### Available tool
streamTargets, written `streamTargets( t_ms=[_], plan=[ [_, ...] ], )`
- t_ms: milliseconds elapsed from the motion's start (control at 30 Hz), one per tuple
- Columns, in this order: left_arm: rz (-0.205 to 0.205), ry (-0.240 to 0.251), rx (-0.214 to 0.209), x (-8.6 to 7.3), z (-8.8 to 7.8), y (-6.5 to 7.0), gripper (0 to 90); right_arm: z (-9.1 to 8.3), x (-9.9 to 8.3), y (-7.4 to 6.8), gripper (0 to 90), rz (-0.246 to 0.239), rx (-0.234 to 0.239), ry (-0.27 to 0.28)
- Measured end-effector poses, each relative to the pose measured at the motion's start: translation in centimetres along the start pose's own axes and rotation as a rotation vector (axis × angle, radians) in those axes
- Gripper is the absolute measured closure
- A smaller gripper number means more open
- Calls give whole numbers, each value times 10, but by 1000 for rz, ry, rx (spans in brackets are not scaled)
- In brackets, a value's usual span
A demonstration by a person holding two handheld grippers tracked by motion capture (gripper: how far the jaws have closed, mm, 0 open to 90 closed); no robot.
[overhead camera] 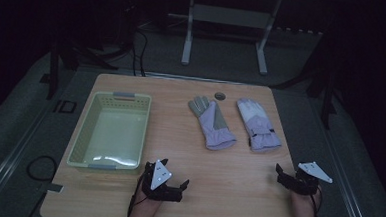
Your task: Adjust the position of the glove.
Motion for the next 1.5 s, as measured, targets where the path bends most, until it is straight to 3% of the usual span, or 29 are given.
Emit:
streamTargets(
  t_ms=[333, 400, 533, 700, 767, 833, 1067, 1133, 1400, 1500],
  plan=[
    [1, 1, 6, 0, 0, 0, 11, -1, -1, 1, 105, 14, 2, -8],
    [-1, 2, 4, 0, 0, 0, 11, -2, 1, 1, 105, 22, 29, -26],
    [-1, 3, 4, 0, 0, 0, 11, -8, 8, 2, 105, 24, 38, -42],
    [-1, 3, 3, 0, 0, 0, 11, -23, 28, 5, 105, 44, 60, -35],
    [-2, 4, 3, 0, 0, 0, 11, -28, 37, 6, 149, 40, 84, -37],
    [-2, 4, 1, 0, 0, 0, 11, -31, 46, 5, 139, 32, 133, -51],
    [-3, 6, 0, 0, 0, 0, 12, -44, 81, 4, 136, 28, 130, -8],
    [-5, 8, -1, 0, 0, 0, 11, -47, 91, 2, 131, 44, 151, 5],
    [-7, 7, -3, 0, 0, 0, 11, -52, 117, -13, 182, 19, 214, -5],
    [-7, 7, -5, 0, 0, -1, 11, -52, 125, -18, 159, 9, 237, -14]
  ],
)
Point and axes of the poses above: each handheld gripper's, and its own axes: z roughly forward along the jaws, x roughly out of its top, y roughly to its right, the point moved 7 cm from there along z, roughly forward along the jaws, and after that the axes turned 8 degrees about -y, right-handed, at the moved point
